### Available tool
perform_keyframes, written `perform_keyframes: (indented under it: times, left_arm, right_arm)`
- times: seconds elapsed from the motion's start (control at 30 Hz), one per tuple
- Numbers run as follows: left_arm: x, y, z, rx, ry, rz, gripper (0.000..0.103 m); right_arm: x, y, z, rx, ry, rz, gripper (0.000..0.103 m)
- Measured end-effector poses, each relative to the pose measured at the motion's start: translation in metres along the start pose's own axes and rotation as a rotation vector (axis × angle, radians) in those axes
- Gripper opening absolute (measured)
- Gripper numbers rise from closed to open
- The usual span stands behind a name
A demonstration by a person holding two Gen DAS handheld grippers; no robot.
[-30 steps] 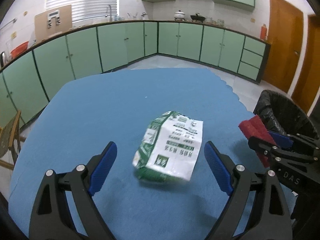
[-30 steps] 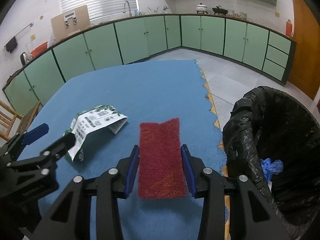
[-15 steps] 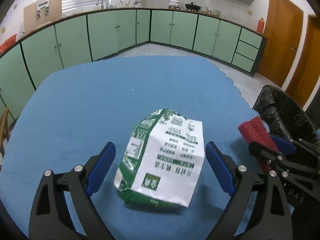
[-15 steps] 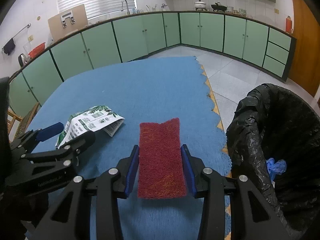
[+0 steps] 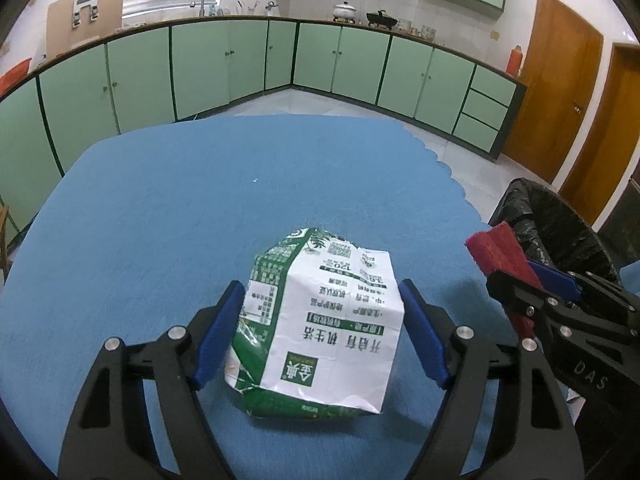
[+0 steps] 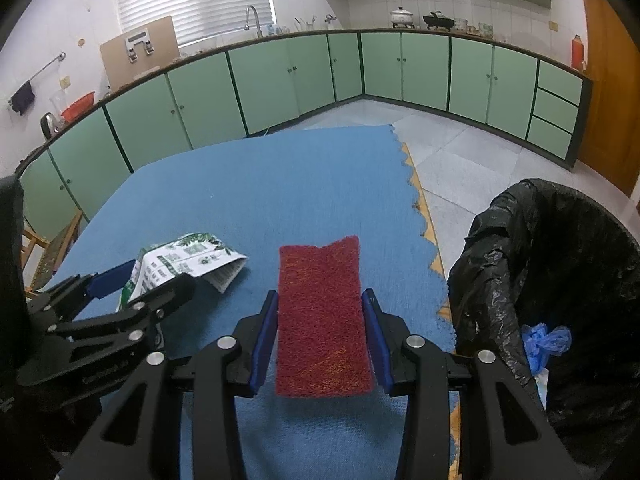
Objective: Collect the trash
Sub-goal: 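Grasp the green-white milk carton with the left tool while the right tool holds the pad, then carry the carton and red pad over the bin and open both tools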
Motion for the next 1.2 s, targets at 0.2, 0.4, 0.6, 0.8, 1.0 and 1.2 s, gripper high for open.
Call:
perform_keyframes:
  times: [0.2,0.4,0.6,0.8,1.0,1.2]
  left_arm:
    - [0.008,0.002,0.016,-0.011,-0.005,0.030,0.074]
    - [0.008,-0.003,0.030,-0.042,0.000,0.049,0.074]
    - [0.000,-0.015,0.047,-0.089,0.010,0.051,0.074]
    - [-0.011,-0.034,0.064,-0.139,0.013,0.036,0.074]
    - [-0.032,-0.052,0.076,-0.181,0.020,0.001,0.074]
    - [-0.067,-0.068,0.082,-0.217,0.056,-0.032,0.074]
  right_arm:
    - [-0.001,-0.004,0.008,-0.011,-0.005,-0.002,0.041]
    - [0.000,-0.008,0.016,-0.028,-0.013,0.001,0.041]
    - [-0.003,-0.018,0.028,-0.057,-0.020,0.003,0.041]
    - [-0.014,-0.034,0.050,-0.102,-0.017,0.004,0.041]
    - [-0.035,-0.051,0.075,-0.149,0.011,0.001,0.041]
    - [-0.059,-0.063,0.097,-0.190,0.041,-0.006,0.041]
Point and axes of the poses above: each gripper's, at about its wrist camera, not at the fingertips, and z roughly against the way its jaws point, x to its left, y to its underside, the point moved 10 cm from there along -z, roughly the way its jaws point, and after that the axes turned 1 degree about y, right-handed, at the moved point
